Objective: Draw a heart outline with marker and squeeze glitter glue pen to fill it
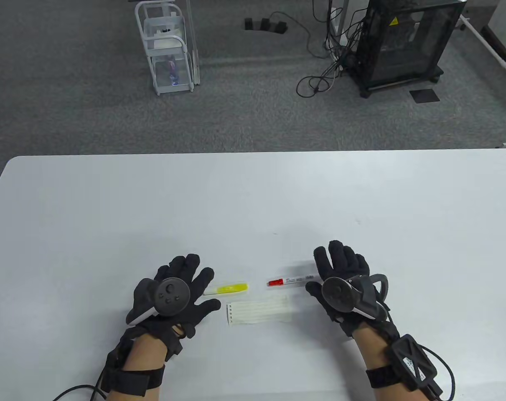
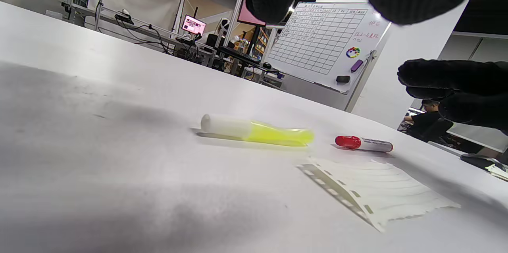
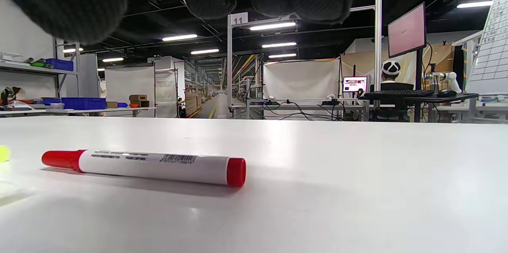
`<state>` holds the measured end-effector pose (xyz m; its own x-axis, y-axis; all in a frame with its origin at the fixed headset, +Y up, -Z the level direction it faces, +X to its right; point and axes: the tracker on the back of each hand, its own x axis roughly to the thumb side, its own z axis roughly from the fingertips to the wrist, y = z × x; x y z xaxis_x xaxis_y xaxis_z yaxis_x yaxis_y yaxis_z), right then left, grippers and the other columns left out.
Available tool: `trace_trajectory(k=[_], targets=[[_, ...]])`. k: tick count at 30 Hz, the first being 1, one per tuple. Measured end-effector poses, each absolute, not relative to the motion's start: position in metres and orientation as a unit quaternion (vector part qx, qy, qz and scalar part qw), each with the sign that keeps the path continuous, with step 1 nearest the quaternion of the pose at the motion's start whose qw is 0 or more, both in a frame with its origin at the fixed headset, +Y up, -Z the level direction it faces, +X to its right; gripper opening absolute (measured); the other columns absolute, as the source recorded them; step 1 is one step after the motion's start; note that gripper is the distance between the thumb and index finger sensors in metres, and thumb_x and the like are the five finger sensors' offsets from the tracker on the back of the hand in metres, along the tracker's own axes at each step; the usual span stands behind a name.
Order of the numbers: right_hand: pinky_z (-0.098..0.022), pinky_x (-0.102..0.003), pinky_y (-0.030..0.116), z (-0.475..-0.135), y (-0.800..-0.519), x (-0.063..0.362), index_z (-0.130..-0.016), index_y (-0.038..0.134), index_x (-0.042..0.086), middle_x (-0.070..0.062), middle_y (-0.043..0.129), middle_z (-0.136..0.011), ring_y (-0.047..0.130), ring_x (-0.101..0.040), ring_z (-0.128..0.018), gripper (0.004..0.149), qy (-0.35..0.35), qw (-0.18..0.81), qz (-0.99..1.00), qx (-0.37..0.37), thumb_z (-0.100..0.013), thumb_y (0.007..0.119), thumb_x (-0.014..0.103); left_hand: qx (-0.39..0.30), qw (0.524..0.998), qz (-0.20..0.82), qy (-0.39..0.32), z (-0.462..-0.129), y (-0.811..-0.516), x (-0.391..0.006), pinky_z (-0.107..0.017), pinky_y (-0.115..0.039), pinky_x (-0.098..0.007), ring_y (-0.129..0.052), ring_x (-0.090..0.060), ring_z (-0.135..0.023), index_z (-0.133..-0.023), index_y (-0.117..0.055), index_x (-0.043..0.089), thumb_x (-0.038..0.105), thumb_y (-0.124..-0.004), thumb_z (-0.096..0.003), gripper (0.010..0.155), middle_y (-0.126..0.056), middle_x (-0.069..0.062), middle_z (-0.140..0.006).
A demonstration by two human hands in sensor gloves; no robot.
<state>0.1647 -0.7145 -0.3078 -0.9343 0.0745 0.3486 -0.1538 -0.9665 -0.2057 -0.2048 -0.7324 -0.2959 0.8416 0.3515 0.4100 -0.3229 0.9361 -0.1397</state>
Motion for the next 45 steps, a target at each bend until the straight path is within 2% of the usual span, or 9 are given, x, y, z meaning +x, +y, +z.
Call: trace_trajectory(k=[3, 12, 28, 31, 34, 37, 40, 43, 45], targets=[[-0.061, -0.071, 0.048, -0.309, -0.715, 0.167, -0.106, 0.050, 0.008, -0.036, 0.044, -0.107, 0.056, -0.059, -0.090, 0.083, -0.114, 0.061, 0.978, 0.166, -0.043, 0.074, 0.056, -0.007, 0.956, 0.180, -0.233, -0.295, -0.730, -0.202, -0.070, -0.027, -0.074, -0.033, -0.055, -0.107, -0.106, -0.059, 0.023, 0.069, -0.068, -0.0448, 0.077, -0.039, -0.022, -0.120], [-0.061, -0.071, 0.048, -0.312, -0.718, 0.166, -0.106, 0.050, 0.010, -0.035, 0.044, -0.108, 0.056, -0.058, -0.091, 0.082, -0.105, 0.060, 0.976, 0.179, -0.042, 0.078, 0.053, -0.023, 0.954, 0.184, -0.235, -0.298, -0.731, -0.201, -0.070, -0.026, -0.074, -0.032, -0.055, -0.106, -0.107, -0.056, 0.022, 0.069, -0.067, -0.0453, 0.078, -0.037, -0.023, -0.120], [-0.063, -0.071, 0.048, -0.346, -0.747, 0.131, -0.105, 0.056, 0.015, -0.033, 0.044, -0.109, 0.056, -0.057, -0.092, 0.076, 0.015, -0.018, 0.983, 0.183, -0.040, 0.084, 0.044, -0.032, 0.953, 0.183, -0.241, -0.298, -0.732, -0.195, -0.070, -0.026, -0.073, -0.032, -0.055, -0.106, -0.107, -0.054, 0.022, 0.068, -0.067, -0.0458, 0.078, -0.037, -0.024, -0.120], [-0.063, -0.070, 0.050, -0.354, -0.750, 0.129, -0.104, 0.056, 0.018, -0.032, 0.045, -0.109, 0.060, -0.054, -0.092, 0.073, 0.042, -0.044, 0.982, 0.181, -0.041, 0.082, 0.043, -0.035, 0.952, 0.183, -0.242, -0.298, -0.732, -0.195, -0.070, -0.026, -0.073, -0.032, -0.055, -0.106, -0.107, -0.054, 0.022, 0.068, -0.067, -0.0458, 0.078, -0.037, -0.024, -0.120], [-0.063, -0.071, 0.050, -0.360, -0.752, 0.128, -0.096, 0.073, 0.020, -0.029, 0.056, -0.107, 0.063, -0.054, -0.091, 0.058, 0.055, -0.020, 0.983, 0.172, -0.042, 0.081, 0.038, -0.038, 0.951, 0.185, -0.243, -0.298, -0.732, -0.194, -0.069, -0.027, -0.073, -0.032, -0.056, -0.106, -0.107, -0.055, 0.021, 0.068, -0.067, -0.0459, 0.078, -0.037, -0.024, -0.119], [-0.063, -0.070, 0.051, -0.362, -0.754, 0.127, -0.095, 0.071, 0.017, -0.024, 0.062, -0.105, 0.065, -0.052, -0.091, 0.053, 0.072, -0.003, 0.983, 0.172, -0.045, 0.079, 0.033, -0.040, 0.952, 0.185, -0.243, -0.298, -0.732, -0.194, -0.070, -0.026, -0.073, -0.032, -0.055, -0.106, -0.107, -0.055, 0.021, 0.068, -0.067, -0.0460, 0.078, -0.037, -0.024, -0.120], [-0.064, -0.070, 0.049, -0.361, -0.756, 0.123, -0.094, 0.067, 0.011, -0.023, 0.059, -0.105, 0.061, -0.052, -0.092, 0.053, 0.085, -0.027, 0.978, 0.187, -0.047, 0.076, 0.032, -0.043, 0.951, 0.186, -0.243, -0.298, -0.732, -0.194, -0.070, -0.027, -0.073, -0.032, -0.056, -0.106, -0.107, -0.055, 0.021, 0.068, -0.067, -0.0461, 0.078, -0.038, -0.024, -0.119], [-0.064, -0.068, 0.053, -0.356, -0.752, 0.123, -0.093, 0.064, 0.009, -0.023, 0.063, -0.103, 0.067, -0.050, -0.091, 0.053, 0.062, -0.034, 0.979, 0.193, -0.046, 0.073, 0.033, -0.042, 0.951, 0.186, -0.245, -0.298, -0.732, -0.193, -0.070, -0.027, -0.073, -0.033, -0.056, -0.106, -0.107, -0.054, 0.021, 0.067, -0.067, -0.0462, 0.078, -0.040, -0.022, -0.120], [-0.058, -0.067, 0.065, -0.345, -0.739, 0.121, -0.088, 0.071, 0.007, -0.024, 0.078, -0.093, 0.084, -0.048, -0.080, 0.054, -0.026, 0.002, 0.976, 0.217, -0.041, 0.076, 0.033, -0.035, 0.951, 0.188, -0.244, -0.297, -0.732, -0.192, -0.070, -0.029, -0.073, -0.036, -0.058, -0.104, -0.107, -0.052, 0.019, 0.067, -0.068, -0.0463, 0.079, -0.042, -0.023, -0.119]])
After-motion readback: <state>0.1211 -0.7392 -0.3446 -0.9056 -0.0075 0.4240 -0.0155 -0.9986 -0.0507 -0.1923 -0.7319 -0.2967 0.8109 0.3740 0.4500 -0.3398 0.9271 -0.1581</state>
